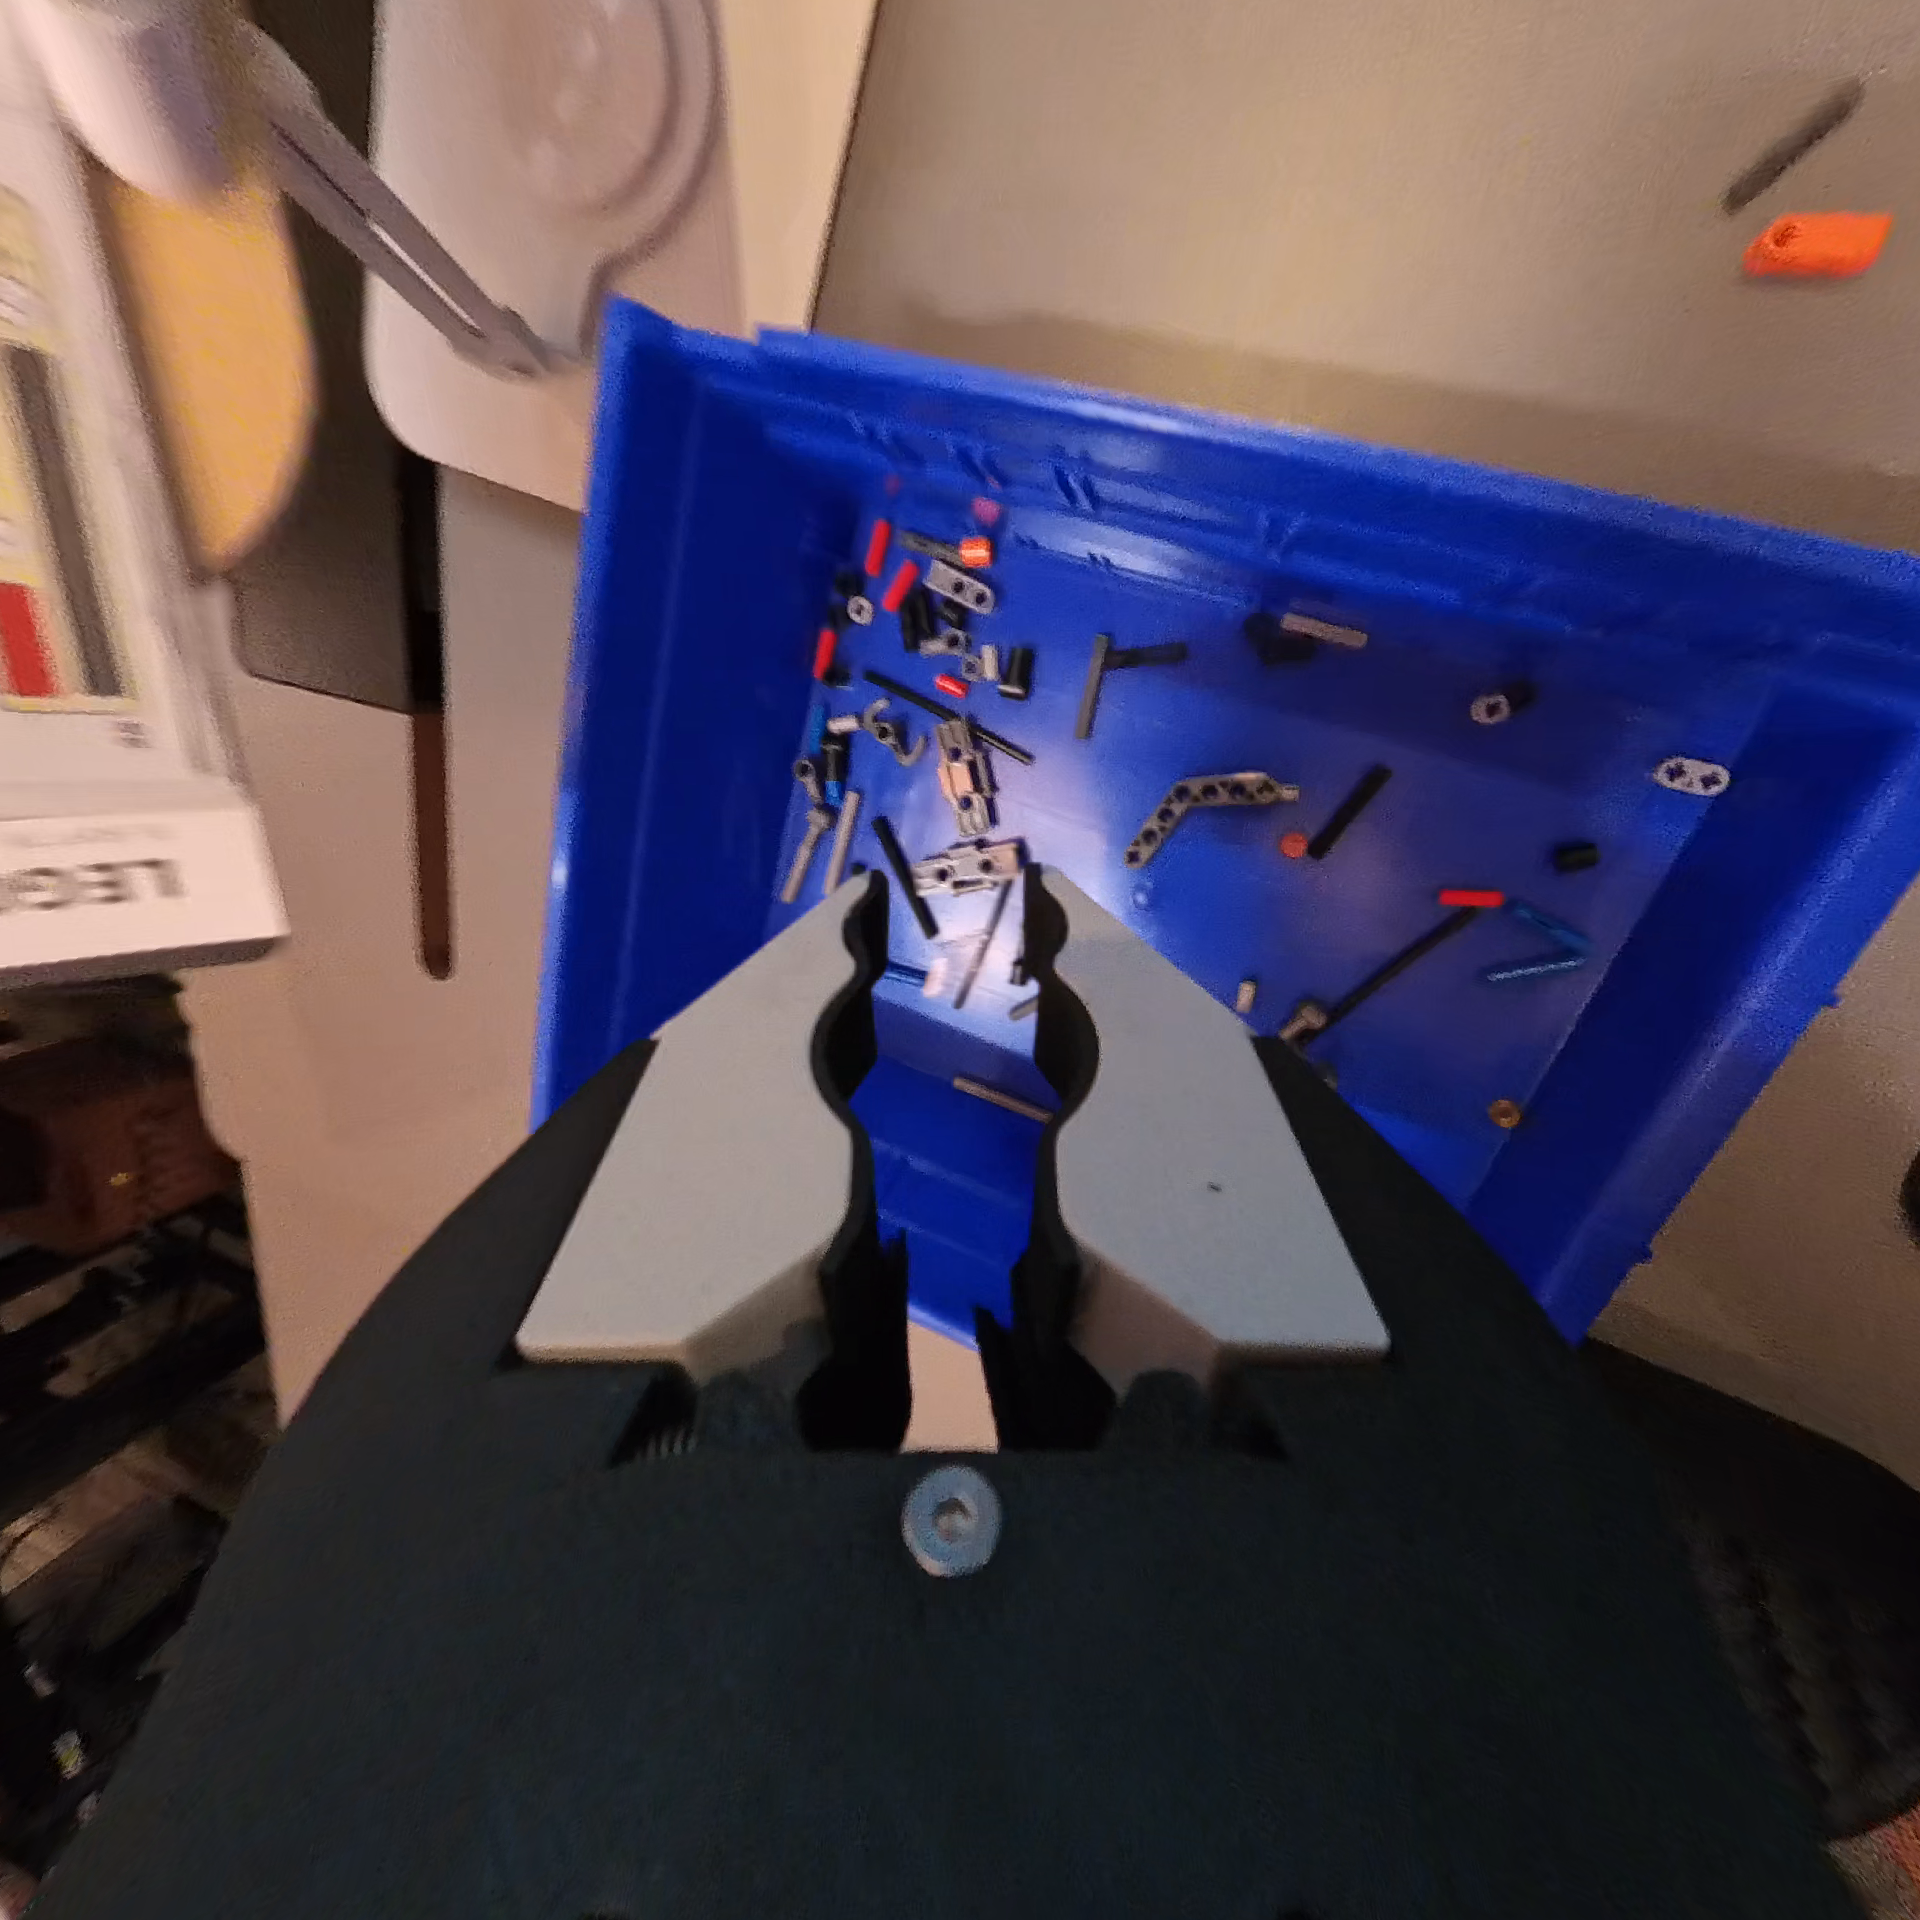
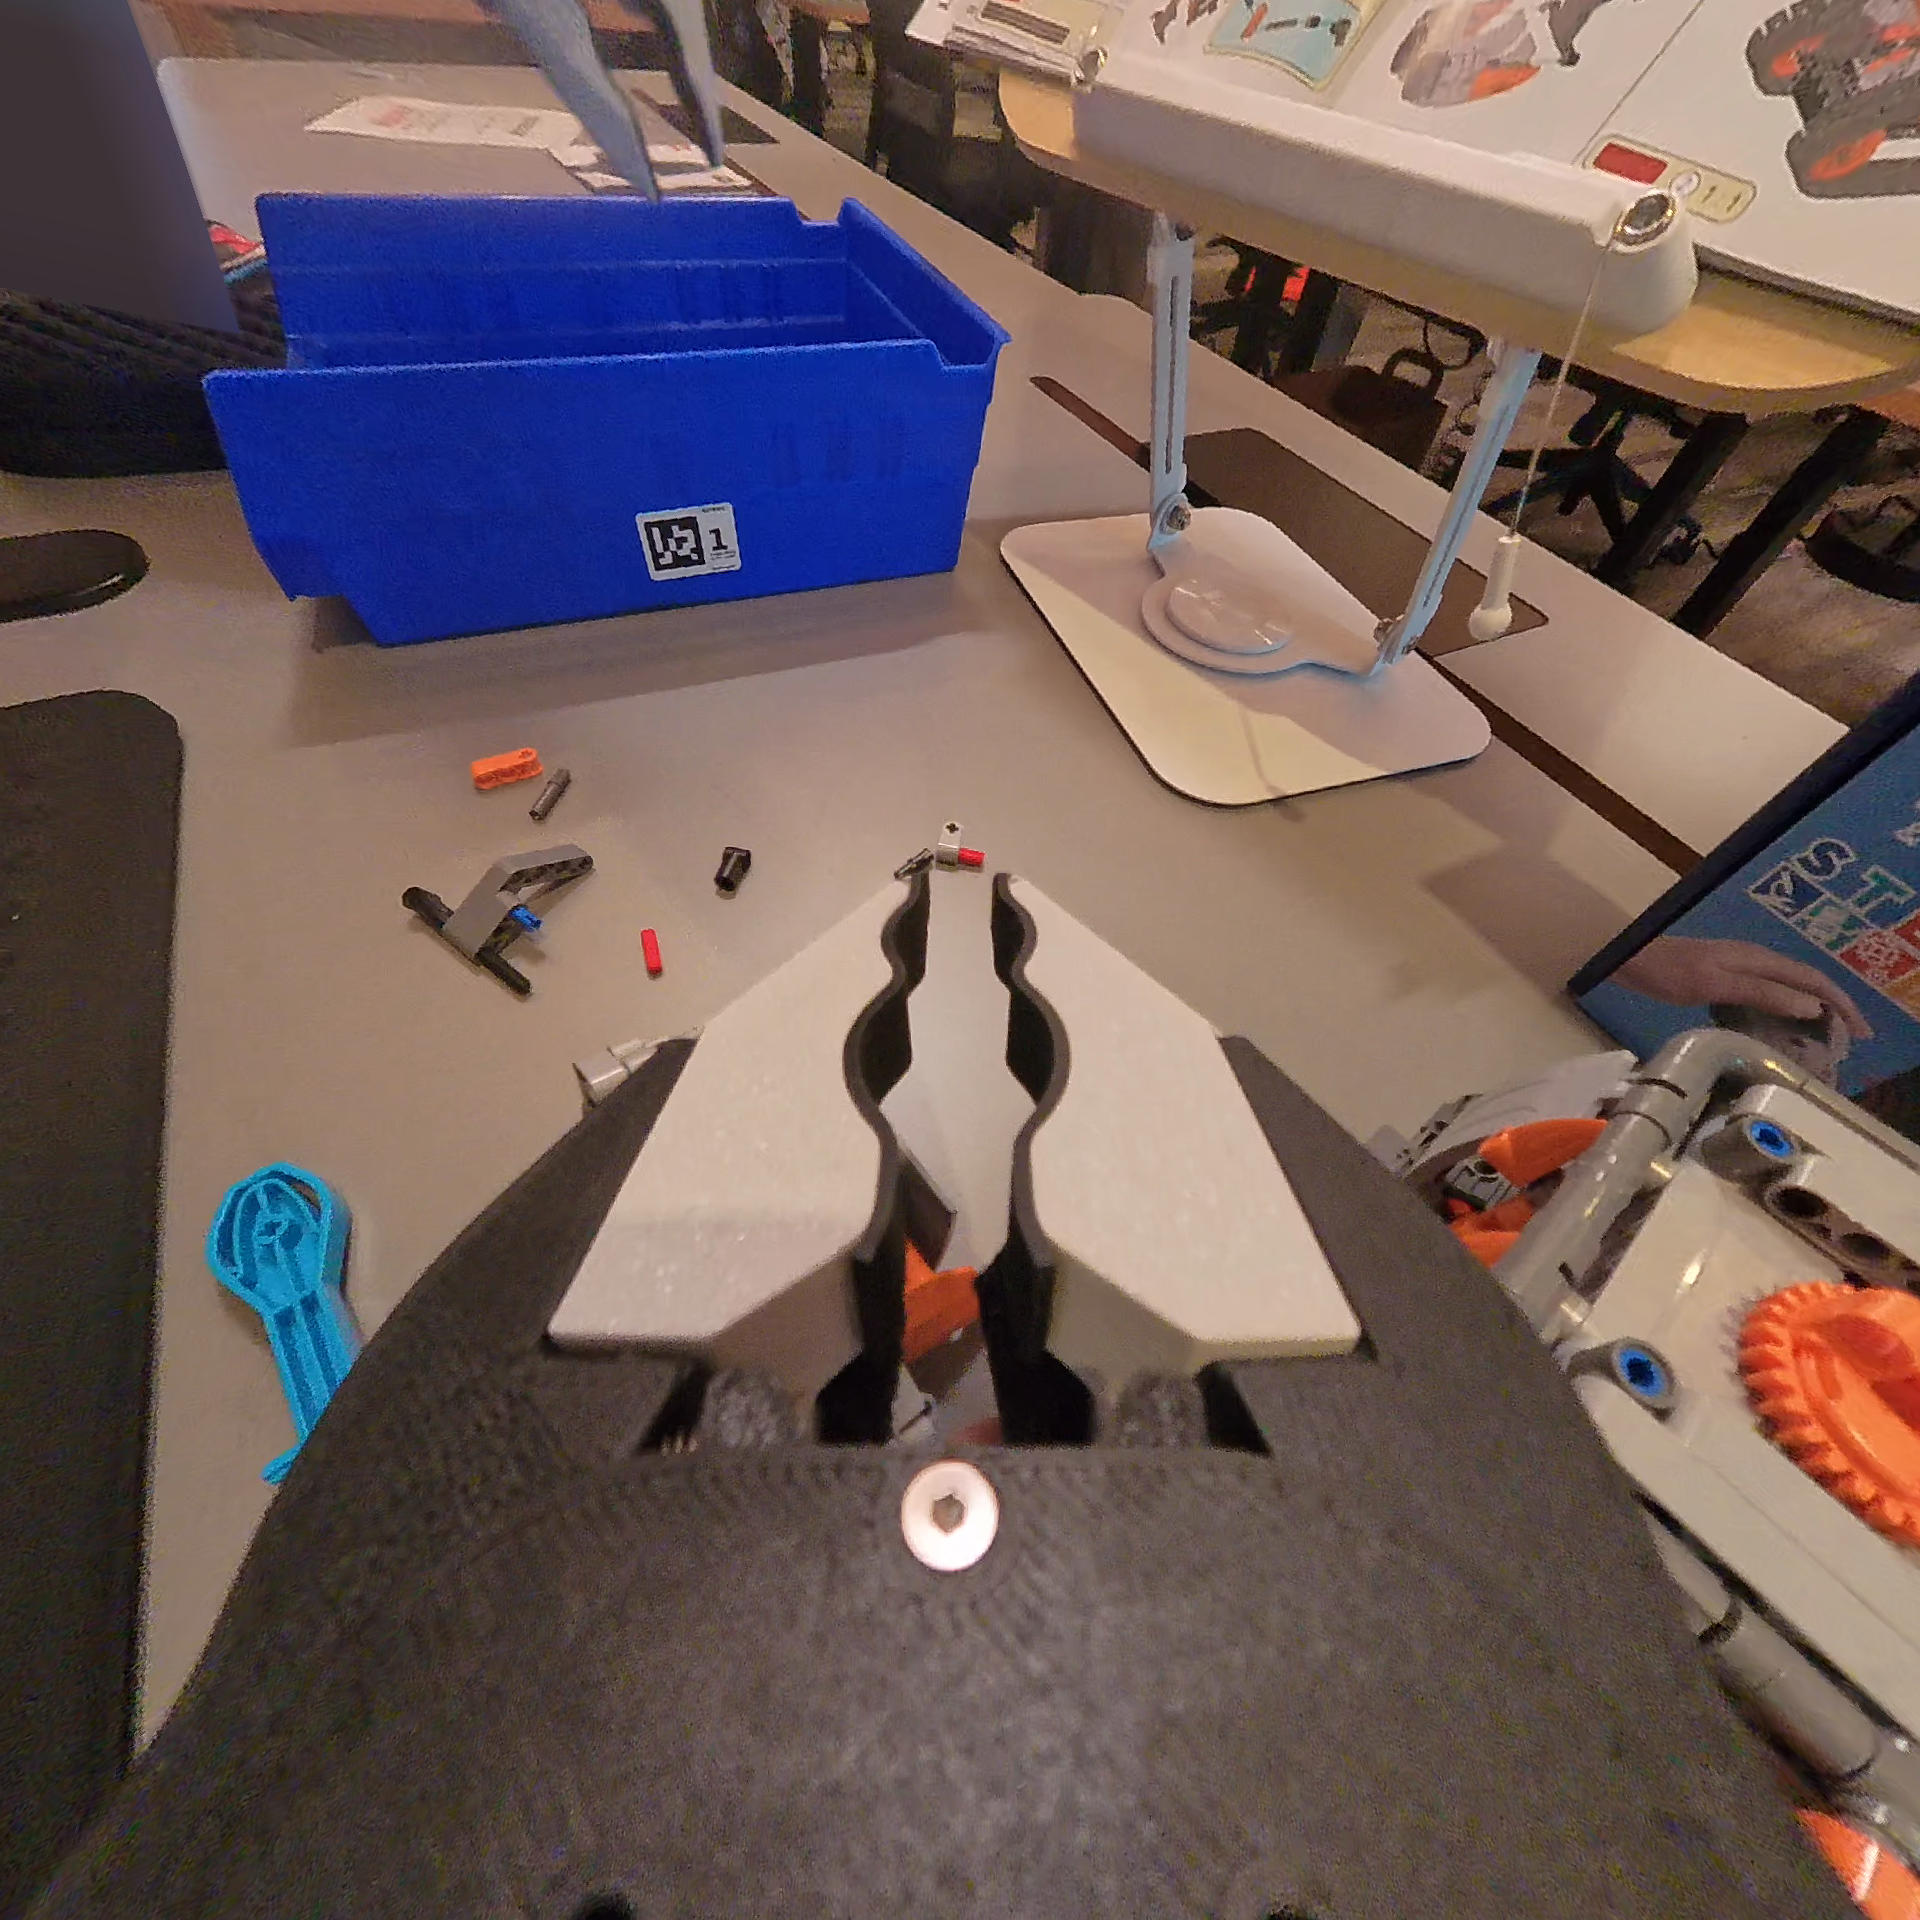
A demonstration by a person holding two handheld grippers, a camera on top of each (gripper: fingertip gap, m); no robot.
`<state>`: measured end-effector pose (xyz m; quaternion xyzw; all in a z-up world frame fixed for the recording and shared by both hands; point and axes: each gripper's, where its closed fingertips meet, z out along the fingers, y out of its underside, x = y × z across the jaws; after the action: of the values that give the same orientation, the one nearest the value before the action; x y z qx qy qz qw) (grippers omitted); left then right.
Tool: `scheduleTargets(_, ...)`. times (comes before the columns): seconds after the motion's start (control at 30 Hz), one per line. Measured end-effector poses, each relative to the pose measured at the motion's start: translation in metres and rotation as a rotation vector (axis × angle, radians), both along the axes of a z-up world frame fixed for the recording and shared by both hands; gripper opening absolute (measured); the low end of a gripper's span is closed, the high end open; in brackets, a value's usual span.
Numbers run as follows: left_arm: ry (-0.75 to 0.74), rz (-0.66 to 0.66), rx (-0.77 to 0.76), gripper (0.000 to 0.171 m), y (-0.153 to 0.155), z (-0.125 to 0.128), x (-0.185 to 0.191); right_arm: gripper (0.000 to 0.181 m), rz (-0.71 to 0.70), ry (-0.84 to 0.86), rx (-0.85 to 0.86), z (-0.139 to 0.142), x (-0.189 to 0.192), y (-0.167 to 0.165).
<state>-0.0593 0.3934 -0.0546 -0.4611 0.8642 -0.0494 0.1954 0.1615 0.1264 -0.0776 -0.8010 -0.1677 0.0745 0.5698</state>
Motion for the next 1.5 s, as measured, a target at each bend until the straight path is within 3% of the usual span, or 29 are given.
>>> scheduleTargets(0.3, 0.016, 0.116, -0.107, 0.023, 0.007, -0.073, 0.029, 0.010, -0.012, -0.002, -0.024, -0.008, 0.003, 0.002)
scheduleTargets(0.5, 0.048, 0.121, -0.100, 0.020, 0.010, -0.104, 0.049, 0.009, -0.009, -0.004, -0.013, -0.004, 0.003, 0.001)
scheduleTargets(0.73, -0.032, 0.114, -0.161, 0.018, 0.012, -0.094, 0.068, 0.009, -0.004, -0.003, -0.012, -0.004, 0.003, 0.001)
scheduleTargets(0.97, -0.012, 0.039, -0.093, 0.014, 0.009, -0.114, 0.087, 0.009, -0.016, -0.003, -0.018, -0.006, 0.005, 0.001)
scheduleTargets(1.03, -0.019, 0.019, -0.081, 0.005, 0.010, -0.114, 0.091, 0.009, -0.016, -0.002, -0.020, -0.006, 0.005, 0.001)
scheduleTargets(1.5, 0.070, -0.071, -0.176, 0.003, 0.005, -0.122, 0.076, 0.009, -0.012, 0.000, -0.018, -0.006, 0.005, 0.001)
